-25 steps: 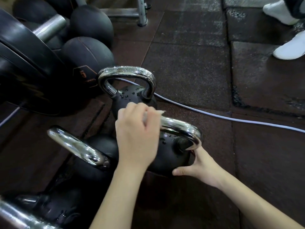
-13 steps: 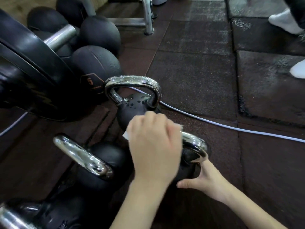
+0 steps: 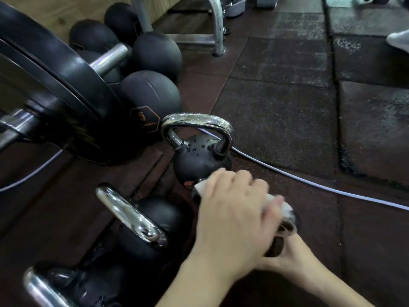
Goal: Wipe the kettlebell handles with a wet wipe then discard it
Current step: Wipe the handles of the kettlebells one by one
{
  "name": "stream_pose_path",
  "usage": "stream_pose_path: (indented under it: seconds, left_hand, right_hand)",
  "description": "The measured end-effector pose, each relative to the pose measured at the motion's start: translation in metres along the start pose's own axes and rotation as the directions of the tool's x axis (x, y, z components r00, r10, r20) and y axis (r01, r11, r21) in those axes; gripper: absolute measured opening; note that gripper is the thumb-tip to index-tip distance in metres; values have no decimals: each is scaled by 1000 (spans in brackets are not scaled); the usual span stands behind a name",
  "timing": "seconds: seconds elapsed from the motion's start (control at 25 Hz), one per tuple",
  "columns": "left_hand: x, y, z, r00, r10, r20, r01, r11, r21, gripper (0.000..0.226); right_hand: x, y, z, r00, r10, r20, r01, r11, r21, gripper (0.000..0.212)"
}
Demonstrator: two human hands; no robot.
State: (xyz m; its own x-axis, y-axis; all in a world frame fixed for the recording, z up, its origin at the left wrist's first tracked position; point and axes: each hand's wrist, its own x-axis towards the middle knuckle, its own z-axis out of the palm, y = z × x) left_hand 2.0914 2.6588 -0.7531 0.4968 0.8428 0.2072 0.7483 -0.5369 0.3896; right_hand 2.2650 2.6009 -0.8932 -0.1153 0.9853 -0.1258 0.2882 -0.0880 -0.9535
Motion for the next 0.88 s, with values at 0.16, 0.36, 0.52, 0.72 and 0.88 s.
stream_pose_path:
  seconds: [0.16,0.36,0.52,0.72,0.88]
  left_hand:
    - [-1,-26,-30,969,-237,67,246,952,-184,46]
    - [3,-54,-60,952,-296,82,299,829,-473,32]
    - [48,-122,-80,738,-619,-269,406,726,-556,35]
    - [111,-169,-64,790,-587,-177,431,737,-522,47]
    - [137,-156,-34,918,-359,-168,327,926,-189,60]
  right_hand:
    - [11,-20,-53,959,133,251,-133,991,-18,100]
    - [89,-29,-88,982,82,168,-49,980,-195,67]
    - [168,-49,-47,983,-38,179,67,985,-160,109]
    - [212,-50,-7,981,-161,108,176,973,-148,97]
    - [219,-37,-8,983,-165,83,177,971,-159,96]
